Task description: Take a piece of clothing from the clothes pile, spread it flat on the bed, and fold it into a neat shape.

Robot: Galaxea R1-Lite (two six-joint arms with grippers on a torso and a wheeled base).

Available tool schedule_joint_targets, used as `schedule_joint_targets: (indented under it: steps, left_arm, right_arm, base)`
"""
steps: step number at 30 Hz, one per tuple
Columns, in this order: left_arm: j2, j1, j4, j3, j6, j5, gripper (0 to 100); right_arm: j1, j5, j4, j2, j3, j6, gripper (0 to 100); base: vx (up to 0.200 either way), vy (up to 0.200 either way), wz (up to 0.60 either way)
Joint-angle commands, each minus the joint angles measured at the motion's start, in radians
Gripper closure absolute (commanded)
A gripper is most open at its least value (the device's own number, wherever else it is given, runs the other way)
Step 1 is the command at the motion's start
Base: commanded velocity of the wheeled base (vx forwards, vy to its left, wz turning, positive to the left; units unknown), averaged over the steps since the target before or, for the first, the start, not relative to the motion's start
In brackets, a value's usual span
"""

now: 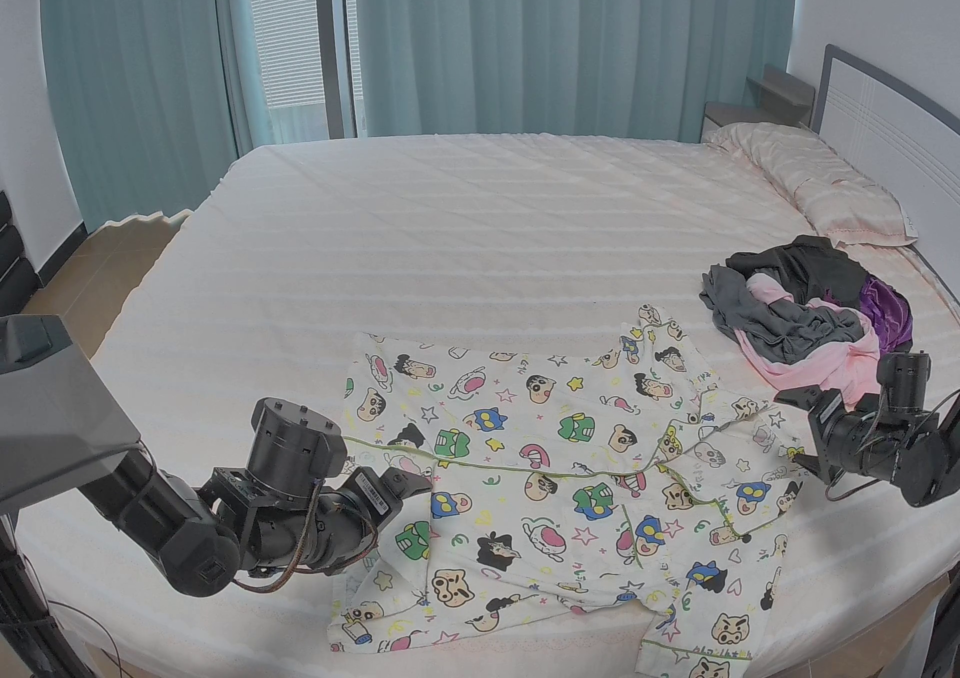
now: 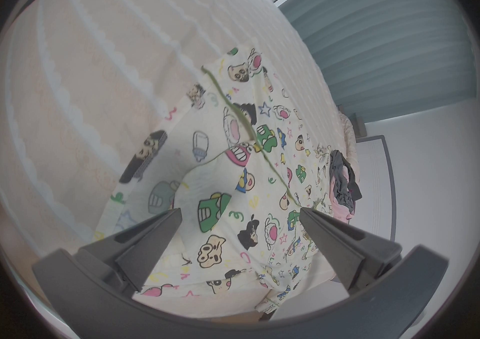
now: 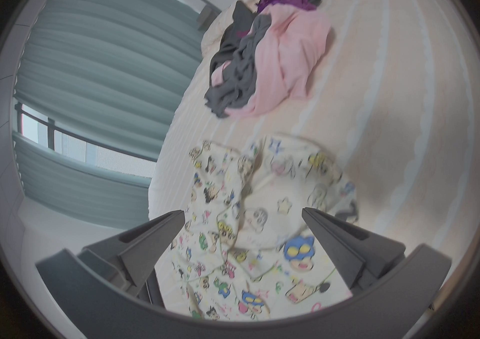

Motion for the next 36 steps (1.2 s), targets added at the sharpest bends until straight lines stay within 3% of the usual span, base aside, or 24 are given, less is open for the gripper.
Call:
schedule_joint_targets:
  steps: [1, 17, 23, 24, 36]
  left_arm:
    - [0.029, -0.006, -0.005, 0.023, -0.039, -0.038, 0]
    - [0.091, -0.028, -0.005, 0.001, -0.038, -0.004, 0]
    - [0.117, -0.025, -0.013, -0.015, -0.034, 0.104, 0]
    - [0.117, -0.025, -0.012, -0.014, -0.033, 0.111, 100]
    - [0.111, 0.000, -0.007, -0.015, 0.007, 0.118, 100]
  right_arm:
    - [0.096, -0.017, -0.061, -0.028, 0.091, 0.032, 0]
    - [0.148, -0.068, -0.143, -0.013, 0.140, 0.026, 0]
    - [0.148, -0.068, -0.143, -0.010, 0.140, 0.024, 0]
    - [0.148, -0.068, -0.143, -0.010, 0.140, 0.024, 0]
    - [0.149, -0.069, -0.143, -0.021, 0.143, 0.023, 0]
  base:
    - [0.000, 0.000, 0.00]
    - [0.000, 0.000, 0.00]
    - [0.000, 0.000, 0.00]
    - [0.000, 0.000, 0.00]
    - [0.000, 0.000, 0.00]
